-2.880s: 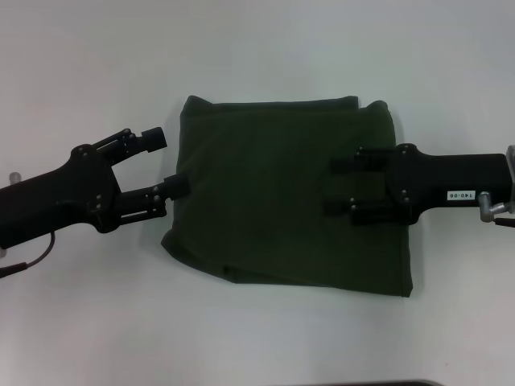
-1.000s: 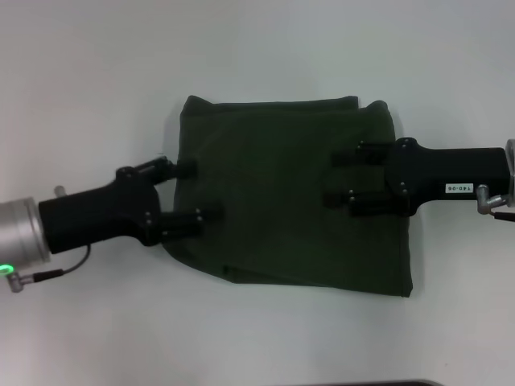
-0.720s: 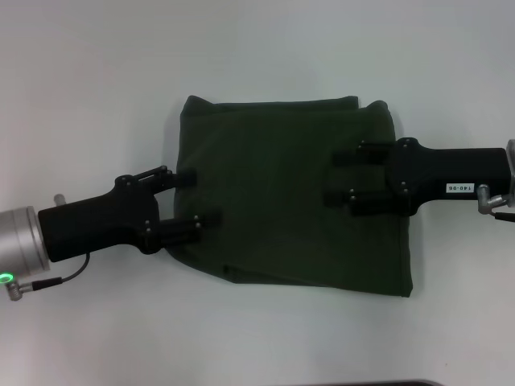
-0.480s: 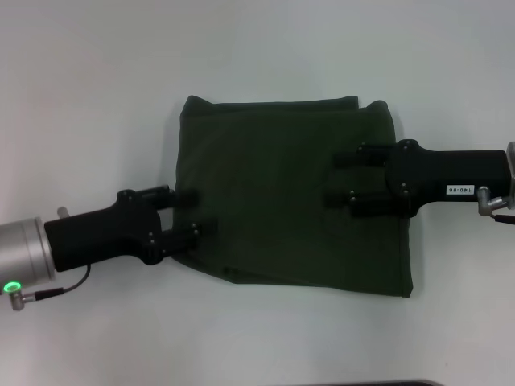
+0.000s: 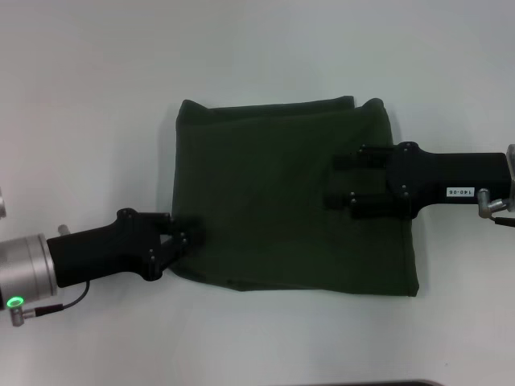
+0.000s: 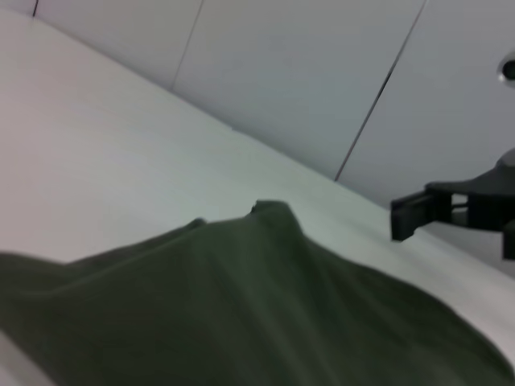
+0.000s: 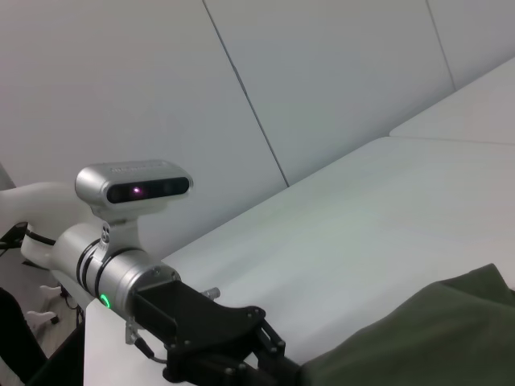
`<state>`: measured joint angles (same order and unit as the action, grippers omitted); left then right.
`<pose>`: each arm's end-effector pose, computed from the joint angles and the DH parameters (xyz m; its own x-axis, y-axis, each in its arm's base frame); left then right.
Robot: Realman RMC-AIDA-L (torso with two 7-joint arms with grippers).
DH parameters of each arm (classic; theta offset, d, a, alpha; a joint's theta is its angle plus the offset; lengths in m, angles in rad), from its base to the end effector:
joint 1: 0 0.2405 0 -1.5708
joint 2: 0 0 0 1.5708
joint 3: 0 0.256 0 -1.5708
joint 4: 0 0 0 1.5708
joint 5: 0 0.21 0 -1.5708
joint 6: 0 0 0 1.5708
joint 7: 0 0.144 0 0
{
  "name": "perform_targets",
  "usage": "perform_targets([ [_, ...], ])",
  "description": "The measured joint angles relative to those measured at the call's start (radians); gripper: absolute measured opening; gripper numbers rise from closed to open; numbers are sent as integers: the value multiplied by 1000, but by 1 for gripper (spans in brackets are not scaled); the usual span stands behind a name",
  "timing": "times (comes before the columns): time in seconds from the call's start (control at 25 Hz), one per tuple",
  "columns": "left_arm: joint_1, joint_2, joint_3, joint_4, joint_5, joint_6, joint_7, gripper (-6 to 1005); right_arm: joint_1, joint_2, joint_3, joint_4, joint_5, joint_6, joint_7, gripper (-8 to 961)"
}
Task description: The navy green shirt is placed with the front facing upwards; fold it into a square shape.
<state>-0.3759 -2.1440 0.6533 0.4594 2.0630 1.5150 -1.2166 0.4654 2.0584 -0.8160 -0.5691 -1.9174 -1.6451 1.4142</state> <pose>-0.3069 0.2527 -0.0615 0.6984 0.4957 0.5162 0.5973 -0.8011 -0.0387 0.2700 0.2932 -0.0172 0.7273 -0.4560 -0.5130 -0.5033 -0.8625 0.0531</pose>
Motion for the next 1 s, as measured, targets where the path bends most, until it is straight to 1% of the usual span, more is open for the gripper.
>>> perform_targets([
  [0.16, 8, -6, 0, 0, 9, -27, 0, 219, 0, 0, 0, 0, 0, -3, 0, 823],
  [0.4, 10, -8, 8, -16, 10, -59, 1, -3, -1, 0, 0, 0, 1, -7, 0, 819],
  [0.68, 9, -8, 29, -34, 10, -88, 2, 1, 1, 0, 0, 0, 2, -7, 0, 820],
  [0.8, 10, -6, 26, -31, 11, -56, 13, 1, 2, 0, 1, 0, 3, -7, 0, 820],
  [1.0, 10, 6, 14, -22, 4, 12, 23, 2, 2, 0, 10, 0, 3, -7, 0, 820],
])
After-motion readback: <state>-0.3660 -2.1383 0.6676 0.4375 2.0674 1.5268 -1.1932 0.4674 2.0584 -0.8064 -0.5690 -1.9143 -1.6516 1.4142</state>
